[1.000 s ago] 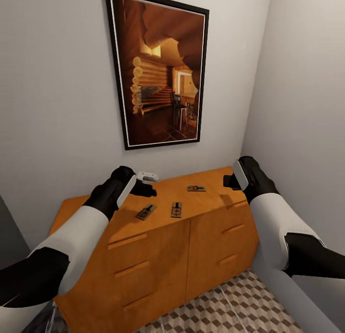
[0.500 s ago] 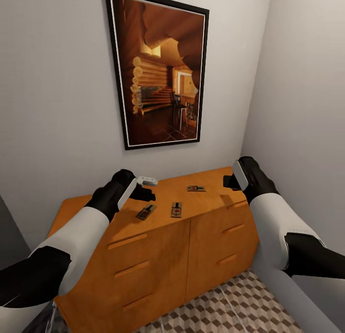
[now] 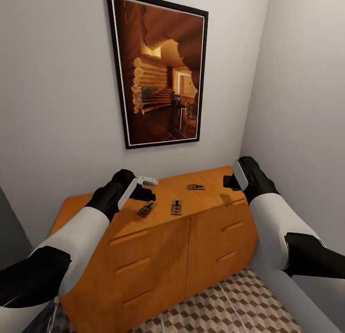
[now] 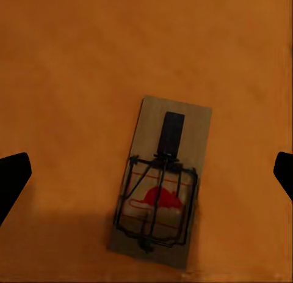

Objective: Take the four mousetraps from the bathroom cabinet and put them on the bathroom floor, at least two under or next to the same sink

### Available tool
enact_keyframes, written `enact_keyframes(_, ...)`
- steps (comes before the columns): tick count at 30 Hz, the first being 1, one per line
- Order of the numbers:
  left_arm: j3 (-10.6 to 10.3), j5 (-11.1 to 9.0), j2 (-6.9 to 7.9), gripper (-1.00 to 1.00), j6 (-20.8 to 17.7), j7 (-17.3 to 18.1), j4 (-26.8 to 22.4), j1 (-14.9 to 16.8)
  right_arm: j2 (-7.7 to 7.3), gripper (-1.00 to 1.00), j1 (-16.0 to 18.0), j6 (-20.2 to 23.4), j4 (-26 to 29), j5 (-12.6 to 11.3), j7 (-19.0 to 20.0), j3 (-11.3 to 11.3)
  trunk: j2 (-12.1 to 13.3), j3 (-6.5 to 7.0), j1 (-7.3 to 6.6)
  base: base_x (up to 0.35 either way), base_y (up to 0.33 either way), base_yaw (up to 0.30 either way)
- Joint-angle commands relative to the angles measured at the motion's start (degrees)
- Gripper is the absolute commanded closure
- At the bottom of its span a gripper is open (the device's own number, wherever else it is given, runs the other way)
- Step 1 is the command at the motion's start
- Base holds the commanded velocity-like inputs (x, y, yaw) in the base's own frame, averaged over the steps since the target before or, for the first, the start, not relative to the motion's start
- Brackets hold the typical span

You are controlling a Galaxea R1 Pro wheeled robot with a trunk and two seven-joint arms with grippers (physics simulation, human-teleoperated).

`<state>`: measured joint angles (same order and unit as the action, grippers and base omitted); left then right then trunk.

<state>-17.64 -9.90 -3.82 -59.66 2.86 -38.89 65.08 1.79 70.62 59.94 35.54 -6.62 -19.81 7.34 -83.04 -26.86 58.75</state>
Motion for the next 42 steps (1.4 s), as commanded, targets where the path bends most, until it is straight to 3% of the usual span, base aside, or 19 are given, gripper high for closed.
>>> enact_keyframes(1,-0.12,0.02,0.03,-1.0,-0.2,0.13,-0.04,0.05,0.05,1.0,0.04,0.06,0.05,-0.68,-0.66,0.22,-0.04,-0.07,-0.03,-0.239,0.0,0.0)
enact_keyframes(21,-0.19,0.04,0.27,-1.0,-0.17,0.02,0.07,0.05,0.05,1.0,0.04,0.06,-0.02,-0.68,-0.62,0.22,-0.04,-0.07,-0.03,-0.045,0.0,0.0)
enact_keyframes(42,-0.3,0.5,0.06,-1.0,0.18,-0.04,-0.37,0.05,0.05,1.0,0.04,0.06,-0.04,-0.68,-0.6,0.22,-0.04,-0.07,-0.03,0.042,0.0,0.0)
